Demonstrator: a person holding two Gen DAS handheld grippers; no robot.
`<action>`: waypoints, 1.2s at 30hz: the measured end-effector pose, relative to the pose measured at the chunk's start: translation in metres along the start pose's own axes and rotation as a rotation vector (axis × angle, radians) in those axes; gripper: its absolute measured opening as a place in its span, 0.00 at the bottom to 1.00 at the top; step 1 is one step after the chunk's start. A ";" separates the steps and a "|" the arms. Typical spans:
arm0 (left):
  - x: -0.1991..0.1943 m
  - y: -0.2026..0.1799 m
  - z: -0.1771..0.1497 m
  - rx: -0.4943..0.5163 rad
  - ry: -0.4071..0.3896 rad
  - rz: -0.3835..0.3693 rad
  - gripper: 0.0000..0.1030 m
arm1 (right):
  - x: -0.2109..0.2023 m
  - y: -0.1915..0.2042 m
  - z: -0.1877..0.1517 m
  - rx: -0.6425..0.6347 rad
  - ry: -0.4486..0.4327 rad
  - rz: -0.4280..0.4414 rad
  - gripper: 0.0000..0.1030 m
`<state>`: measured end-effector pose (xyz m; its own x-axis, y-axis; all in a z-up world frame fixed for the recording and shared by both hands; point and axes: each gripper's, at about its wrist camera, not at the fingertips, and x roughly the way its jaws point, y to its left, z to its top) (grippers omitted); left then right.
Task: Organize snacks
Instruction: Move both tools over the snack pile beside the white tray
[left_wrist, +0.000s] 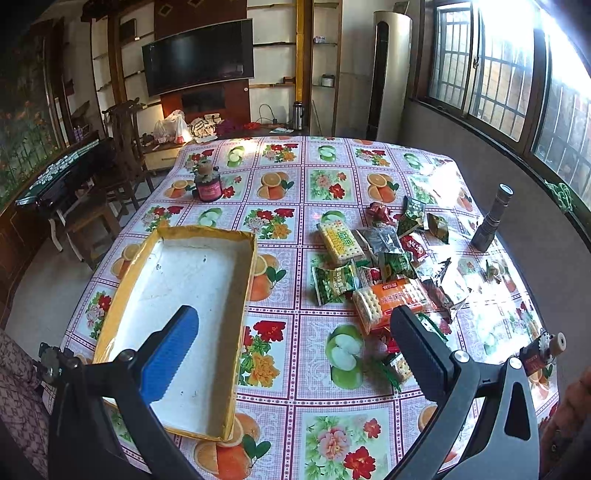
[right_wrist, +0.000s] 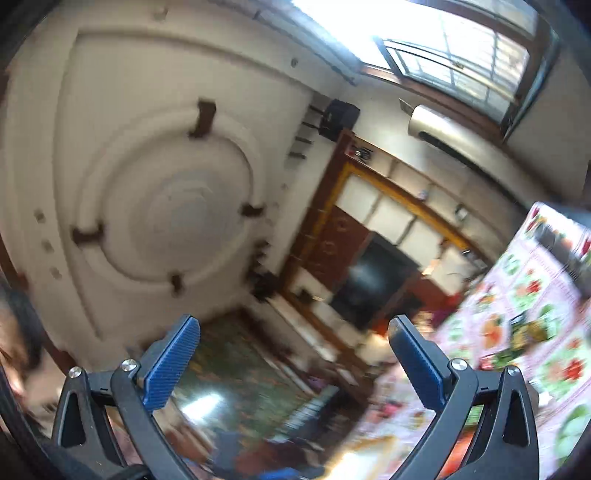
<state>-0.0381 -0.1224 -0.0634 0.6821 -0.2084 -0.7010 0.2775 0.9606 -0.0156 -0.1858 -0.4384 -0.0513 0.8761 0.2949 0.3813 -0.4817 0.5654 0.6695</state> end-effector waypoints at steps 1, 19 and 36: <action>0.001 0.001 -0.001 -0.001 0.000 0.003 1.00 | -0.002 0.005 0.005 -0.037 0.019 -0.046 1.00; 0.010 -0.001 -0.009 -0.004 0.032 0.012 1.00 | 0.032 0.022 -0.040 -0.547 0.349 -0.617 1.00; 0.016 -0.013 -0.014 0.028 0.009 0.114 1.00 | 0.063 0.011 -0.084 -0.903 0.552 -0.965 0.99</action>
<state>-0.0404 -0.1358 -0.0845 0.7043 -0.0961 -0.7034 0.2170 0.9725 0.0843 -0.1347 -0.3489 -0.0734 0.8436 -0.3420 -0.4140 0.2883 0.9389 -0.1880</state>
